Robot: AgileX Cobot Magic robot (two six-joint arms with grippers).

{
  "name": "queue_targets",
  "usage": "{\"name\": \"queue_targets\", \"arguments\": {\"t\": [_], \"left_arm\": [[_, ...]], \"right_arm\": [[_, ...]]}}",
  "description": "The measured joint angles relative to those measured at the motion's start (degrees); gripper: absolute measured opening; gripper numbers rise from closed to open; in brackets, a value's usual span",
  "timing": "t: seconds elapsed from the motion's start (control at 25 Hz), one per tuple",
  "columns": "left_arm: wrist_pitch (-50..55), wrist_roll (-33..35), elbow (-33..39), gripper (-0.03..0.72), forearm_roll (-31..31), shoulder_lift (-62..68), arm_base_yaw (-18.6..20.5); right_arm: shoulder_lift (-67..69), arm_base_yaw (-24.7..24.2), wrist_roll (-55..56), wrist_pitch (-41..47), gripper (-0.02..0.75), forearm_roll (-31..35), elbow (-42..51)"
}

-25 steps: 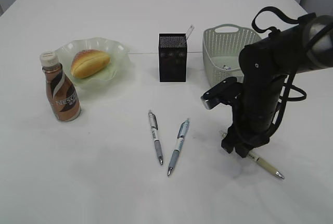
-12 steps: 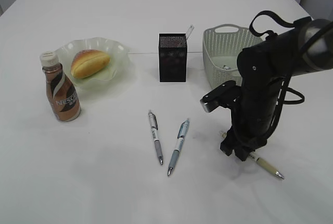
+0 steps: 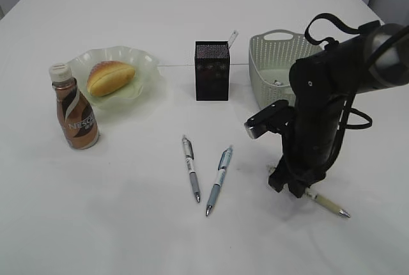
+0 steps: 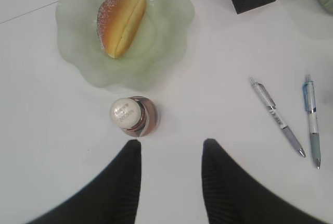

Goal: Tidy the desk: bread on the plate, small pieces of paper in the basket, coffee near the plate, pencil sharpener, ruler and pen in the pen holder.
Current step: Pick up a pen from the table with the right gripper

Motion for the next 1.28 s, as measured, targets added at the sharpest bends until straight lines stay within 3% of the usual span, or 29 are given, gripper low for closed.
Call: {"name": "queue_targets", "arguments": {"t": [0.12, 0.24, 0.56, 0.84, 1.28], "left_arm": [[0.0, 0.0, 0.0, 0.279, 0.1, 0.0, 0.0], [0.0, 0.0, 0.0, 0.279, 0.2, 0.0, 0.0], [0.0, 0.0, 0.0, 0.267, 0.2, 0.0, 0.0], [0.0, 0.0, 0.0, 0.260, 0.3, 0.0, 0.0], [0.0, 0.0, 0.0, 0.253, 0.3, 0.0, 0.0]], "right_arm": [[0.0, 0.1, 0.0, 0.2, 0.136, 0.1, 0.0], [0.0, 0.1, 0.0, 0.4, 0.098, 0.1, -0.1], [0.5, 0.1, 1.2, 7.1, 0.090, 1.6, -3.4], [0.7, 0.1, 3.6, 18.8, 0.088, 11.0, -12.0], [0.7, 0.1, 12.3, 20.3, 0.088, 12.9, -15.1]]}}
